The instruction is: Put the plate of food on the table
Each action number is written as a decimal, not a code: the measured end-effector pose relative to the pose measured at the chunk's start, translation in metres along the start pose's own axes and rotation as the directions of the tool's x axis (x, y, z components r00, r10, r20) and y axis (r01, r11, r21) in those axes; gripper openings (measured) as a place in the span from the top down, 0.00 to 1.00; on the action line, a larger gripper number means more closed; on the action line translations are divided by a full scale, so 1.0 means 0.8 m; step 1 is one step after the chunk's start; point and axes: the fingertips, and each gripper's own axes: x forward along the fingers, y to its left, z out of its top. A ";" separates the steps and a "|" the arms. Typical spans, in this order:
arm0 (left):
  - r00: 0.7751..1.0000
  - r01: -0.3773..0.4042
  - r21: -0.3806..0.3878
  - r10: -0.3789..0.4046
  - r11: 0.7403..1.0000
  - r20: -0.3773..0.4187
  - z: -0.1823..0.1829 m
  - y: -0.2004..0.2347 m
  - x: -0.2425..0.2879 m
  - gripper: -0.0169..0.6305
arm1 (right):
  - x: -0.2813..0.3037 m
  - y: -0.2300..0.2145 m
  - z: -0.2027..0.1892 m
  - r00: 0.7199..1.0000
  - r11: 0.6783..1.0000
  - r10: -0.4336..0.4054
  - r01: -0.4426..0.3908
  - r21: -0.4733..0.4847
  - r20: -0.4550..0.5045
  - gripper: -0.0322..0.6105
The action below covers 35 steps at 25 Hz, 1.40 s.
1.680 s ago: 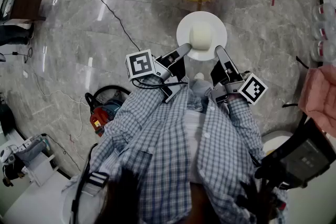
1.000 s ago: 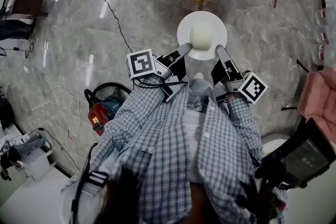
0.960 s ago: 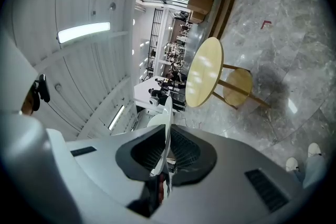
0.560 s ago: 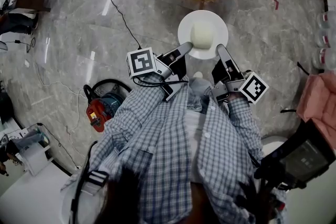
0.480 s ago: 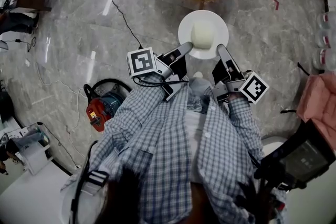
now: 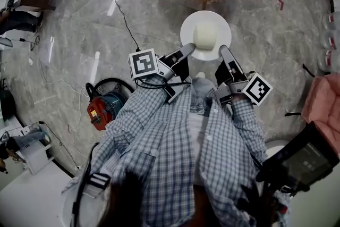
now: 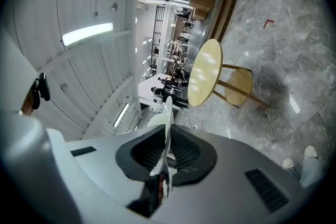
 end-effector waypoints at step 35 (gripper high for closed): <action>1.000 0.017 0.010 -0.017 1.000 0.019 0.012 0.001 0.010 0.94 | 0.011 -0.004 0.010 1.000 1.000 0.001 -0.001 -0.016 -0.007 0.89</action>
